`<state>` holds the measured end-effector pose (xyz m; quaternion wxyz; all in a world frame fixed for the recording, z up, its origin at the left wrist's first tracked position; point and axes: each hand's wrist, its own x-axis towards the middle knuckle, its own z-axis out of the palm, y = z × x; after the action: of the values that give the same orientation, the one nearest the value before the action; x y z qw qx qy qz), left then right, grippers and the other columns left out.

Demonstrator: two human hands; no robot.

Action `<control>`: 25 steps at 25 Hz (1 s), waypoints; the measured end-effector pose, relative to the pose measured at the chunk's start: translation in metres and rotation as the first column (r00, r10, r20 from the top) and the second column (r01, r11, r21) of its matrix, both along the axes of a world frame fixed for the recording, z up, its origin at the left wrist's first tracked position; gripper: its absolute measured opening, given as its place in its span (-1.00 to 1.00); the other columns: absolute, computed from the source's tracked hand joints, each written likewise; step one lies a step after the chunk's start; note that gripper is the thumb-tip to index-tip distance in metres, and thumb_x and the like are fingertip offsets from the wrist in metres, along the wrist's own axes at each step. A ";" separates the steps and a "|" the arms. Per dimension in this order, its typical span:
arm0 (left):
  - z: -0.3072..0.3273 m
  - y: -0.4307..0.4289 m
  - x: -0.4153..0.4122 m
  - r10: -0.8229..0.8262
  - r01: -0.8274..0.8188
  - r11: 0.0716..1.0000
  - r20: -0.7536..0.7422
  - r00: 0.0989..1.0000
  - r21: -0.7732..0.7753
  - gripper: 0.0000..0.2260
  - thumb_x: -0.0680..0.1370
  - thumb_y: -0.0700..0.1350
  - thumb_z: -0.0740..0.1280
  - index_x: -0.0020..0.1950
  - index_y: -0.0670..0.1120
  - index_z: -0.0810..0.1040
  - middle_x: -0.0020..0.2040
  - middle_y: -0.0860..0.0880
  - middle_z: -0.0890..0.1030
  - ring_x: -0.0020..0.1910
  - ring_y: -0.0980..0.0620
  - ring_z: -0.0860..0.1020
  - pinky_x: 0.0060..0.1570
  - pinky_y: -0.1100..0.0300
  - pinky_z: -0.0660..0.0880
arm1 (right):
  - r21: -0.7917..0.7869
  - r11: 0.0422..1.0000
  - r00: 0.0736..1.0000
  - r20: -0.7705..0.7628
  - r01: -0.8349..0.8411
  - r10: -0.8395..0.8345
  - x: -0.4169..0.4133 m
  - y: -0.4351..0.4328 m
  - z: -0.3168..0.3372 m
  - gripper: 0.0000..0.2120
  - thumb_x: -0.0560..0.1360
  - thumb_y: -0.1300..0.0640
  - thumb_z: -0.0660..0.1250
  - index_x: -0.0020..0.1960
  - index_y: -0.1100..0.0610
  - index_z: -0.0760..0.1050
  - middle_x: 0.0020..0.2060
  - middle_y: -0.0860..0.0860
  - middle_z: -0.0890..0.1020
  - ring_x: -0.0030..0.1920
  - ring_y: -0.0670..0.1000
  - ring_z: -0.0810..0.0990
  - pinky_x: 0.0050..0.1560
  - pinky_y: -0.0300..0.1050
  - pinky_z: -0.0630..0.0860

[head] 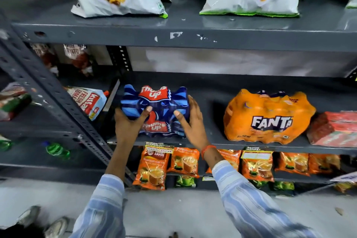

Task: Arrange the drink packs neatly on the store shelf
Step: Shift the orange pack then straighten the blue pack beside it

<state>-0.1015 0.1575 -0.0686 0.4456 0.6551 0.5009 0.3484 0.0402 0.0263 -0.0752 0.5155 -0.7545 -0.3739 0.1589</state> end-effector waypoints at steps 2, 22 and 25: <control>0.001 -0.010 0.008 -0.049 0.049 0.998 0.006 0.999 -0.033 -0.18 0.20 0.29 0.47 0.29 -0.10 0.30 0.27 -0.15 0.51 0.22 -0.12 0.53 0.21 -0.10 0.51 | 0.003 1.000 1.000 -0.013 0.015 -0.014 0.009 -0.013 -0.002 -0.35 0.52 -0.13 0.25 0.52 0.00 0.10 0.51 0.02 0.23 0.49 0.08 0.24 0.41 0.19 0.36; 0.006 -0.037 0.024 -0.082 0.083 0.995 0.016 0.997 -0.061 -0.22 0.23 0.24 0.50 0.28 -0.07 0.26 0.27 -0.18 0.48 0.23 -0.15 0.52 0.18 -0.18 0.52 | -0.001 0.992 0.981 -0.155 -0.123 0.121 0.038 -0.042 0.004 -0.32 0.56 -0.06 0.22 0.56 0.00 -0.04 0.54 0.04 0.16 0.52 0.06 0.22 0.37 0.19 0.42; 0.016 -0.045 0.021 -0.076 0.073 0.996 -0.052 0.996 -0.059 -0.02 0.25 0.27 0.47 0.47 -0.13 0.09 0.47 -0.25 0.24 0.44 -0.26 0.28 0.40 -0.24 0.30 | -0.056 0.990 0.970 -0.210 -0.133 0.118 0.031 -0.047 0.017 -0.27 0.55 -0.08 0.23 0.56 0.01 -0.09 0.54 0.07 0.18 0.50 0.08 0.26 0.39 0.16 0.40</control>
<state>-0.0801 0.1125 -0.0527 0.4630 0.6697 0.4976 0.2991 0.0716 -0.0206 -0.0587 0.5137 -0.7263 -0.3596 0.2816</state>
